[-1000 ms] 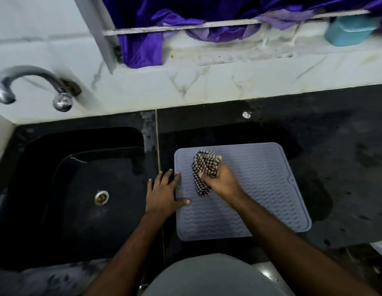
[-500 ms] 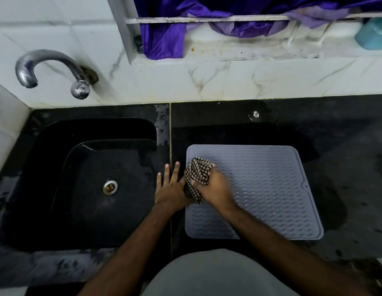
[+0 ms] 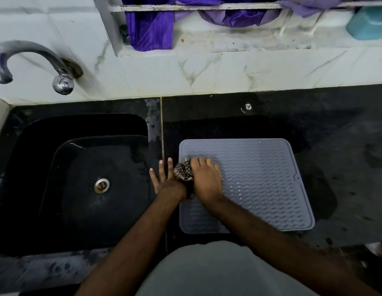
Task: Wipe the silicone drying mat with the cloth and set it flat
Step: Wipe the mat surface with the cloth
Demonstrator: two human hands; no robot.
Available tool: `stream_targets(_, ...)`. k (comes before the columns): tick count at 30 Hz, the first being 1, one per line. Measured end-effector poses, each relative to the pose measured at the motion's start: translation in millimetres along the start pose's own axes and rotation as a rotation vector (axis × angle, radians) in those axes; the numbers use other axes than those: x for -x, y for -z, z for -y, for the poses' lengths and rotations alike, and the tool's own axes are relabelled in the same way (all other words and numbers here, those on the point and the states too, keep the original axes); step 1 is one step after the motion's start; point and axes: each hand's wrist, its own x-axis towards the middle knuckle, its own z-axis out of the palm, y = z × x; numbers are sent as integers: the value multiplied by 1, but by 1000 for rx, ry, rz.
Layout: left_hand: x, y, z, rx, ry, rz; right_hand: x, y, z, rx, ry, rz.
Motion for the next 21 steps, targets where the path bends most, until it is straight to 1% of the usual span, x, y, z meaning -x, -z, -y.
stream_targets(3,2,14,-14,21,31,79,0,5,-29,-18,-148,-35)
stream_targets(5,2,17,-16,26,43,107,6,5,-44,27,-148,-63)
stream_targets(9,2,17,-17,56,68,151,14,9,-54,124,-150,-57)
stream_targets(15,3,20,-20,20,58,156,26,18,-81,151,-248,-49)
stream_targets(21,4,23,-20,-1,33,156,36,23,-116,155,-327,-106)
